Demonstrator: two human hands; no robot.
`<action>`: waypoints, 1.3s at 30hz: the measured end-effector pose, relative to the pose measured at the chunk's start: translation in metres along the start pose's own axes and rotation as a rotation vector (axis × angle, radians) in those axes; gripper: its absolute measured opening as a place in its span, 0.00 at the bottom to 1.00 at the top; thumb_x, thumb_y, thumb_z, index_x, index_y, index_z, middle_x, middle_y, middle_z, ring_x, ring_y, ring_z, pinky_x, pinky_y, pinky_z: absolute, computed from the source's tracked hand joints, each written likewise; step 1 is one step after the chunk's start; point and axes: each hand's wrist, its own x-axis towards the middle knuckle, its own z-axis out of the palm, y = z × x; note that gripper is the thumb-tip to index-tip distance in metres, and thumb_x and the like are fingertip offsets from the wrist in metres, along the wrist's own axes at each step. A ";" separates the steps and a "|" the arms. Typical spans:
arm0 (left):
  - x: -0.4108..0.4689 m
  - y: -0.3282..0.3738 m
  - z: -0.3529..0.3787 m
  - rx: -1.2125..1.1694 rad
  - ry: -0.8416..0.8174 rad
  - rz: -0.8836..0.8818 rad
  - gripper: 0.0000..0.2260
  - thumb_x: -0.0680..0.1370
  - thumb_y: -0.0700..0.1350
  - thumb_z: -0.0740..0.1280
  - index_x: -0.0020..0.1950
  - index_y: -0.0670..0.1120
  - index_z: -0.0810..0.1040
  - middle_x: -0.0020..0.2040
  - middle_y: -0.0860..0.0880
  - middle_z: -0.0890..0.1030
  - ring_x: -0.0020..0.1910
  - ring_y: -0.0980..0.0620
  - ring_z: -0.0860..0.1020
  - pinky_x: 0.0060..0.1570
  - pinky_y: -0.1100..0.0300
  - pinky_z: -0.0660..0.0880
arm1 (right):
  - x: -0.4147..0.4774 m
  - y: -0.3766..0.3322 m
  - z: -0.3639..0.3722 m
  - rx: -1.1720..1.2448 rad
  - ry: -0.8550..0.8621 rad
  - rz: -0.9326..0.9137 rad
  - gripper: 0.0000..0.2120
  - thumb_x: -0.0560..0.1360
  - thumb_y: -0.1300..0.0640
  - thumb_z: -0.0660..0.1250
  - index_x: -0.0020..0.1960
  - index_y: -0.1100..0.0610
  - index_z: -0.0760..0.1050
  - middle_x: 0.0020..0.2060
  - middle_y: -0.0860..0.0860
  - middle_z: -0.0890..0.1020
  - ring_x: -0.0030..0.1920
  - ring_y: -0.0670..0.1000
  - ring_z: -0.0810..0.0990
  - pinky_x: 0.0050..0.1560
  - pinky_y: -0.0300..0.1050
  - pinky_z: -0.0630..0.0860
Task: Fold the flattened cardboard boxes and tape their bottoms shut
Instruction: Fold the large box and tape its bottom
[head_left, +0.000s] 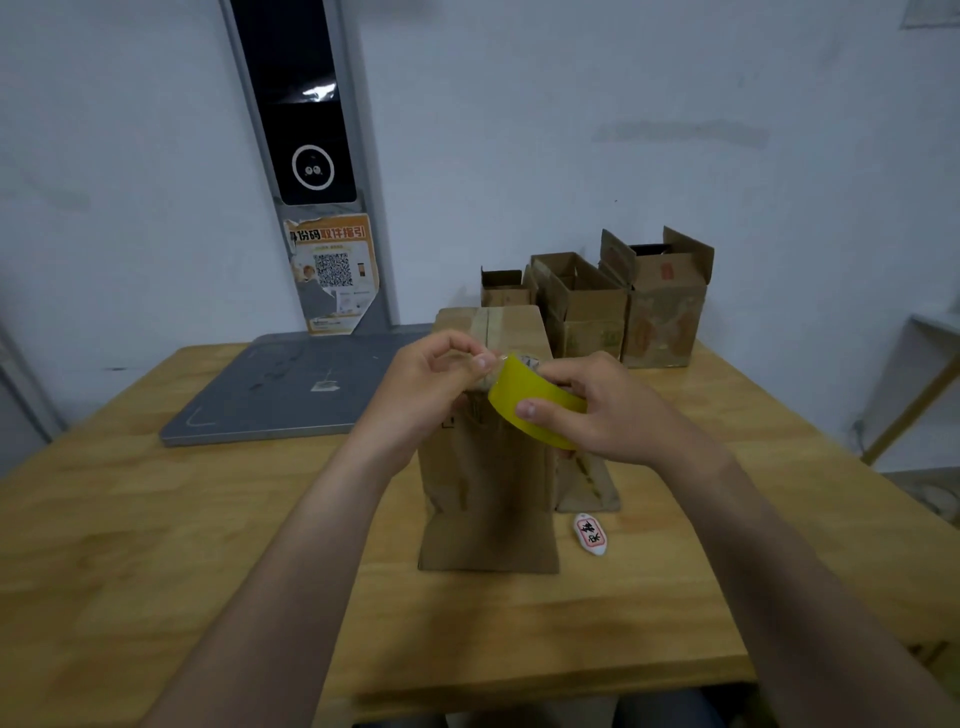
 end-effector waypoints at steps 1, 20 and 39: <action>-0.001 0.002 -0.002 0.033 -0.002 0.019 0.07 0.80 0.48 0.72 0.42 0.55 0.83 0.46 0.51 0.86 0.47 0.53 0.82 0.48 0.49 0.77 | -0.001 -0.001 -0.002 -0.005 0.004 -0.013 0.13 0.80 0.44 0.67 0.38 0.44 0.73 0.29 0.42 0.76 0.27 0.45 0.78 0.29 0.33 0.68; -0.026 -0.006 -0.014 -0.173 0.451 -0.105 0.01 0.76 0.48 0.77 0.45 0.53 0.88 0.40 0.58 0.87 0.37 0.67 0.83 0.46 0.60 0.76 | -0.042 -0.004 -0.043 -0.283 -0.071 0.357 0.26 0.78 0.34 0.64 0.38 0.57 0.78 0.24 0.51 0.81 0.24 0.49 0.82 0.33 0.48 0.82; -0.010 -0.070 -0.029 -0.283 0.709 -0.203 0.03 0.74 0.51 0.78 0.46 0.54 0.87 0.44 0.62 0.87 0.49 0.64 0.82 0.54 0.60 0.78 | -0.002 0.054 -0.033 -0.767 0.291 0.241 0.28 0.81 0.44 0.58 0.25 0.55 0.70 0.20 0.51 0.72 0.21 0.50 0.70 0.24 0.40 0.61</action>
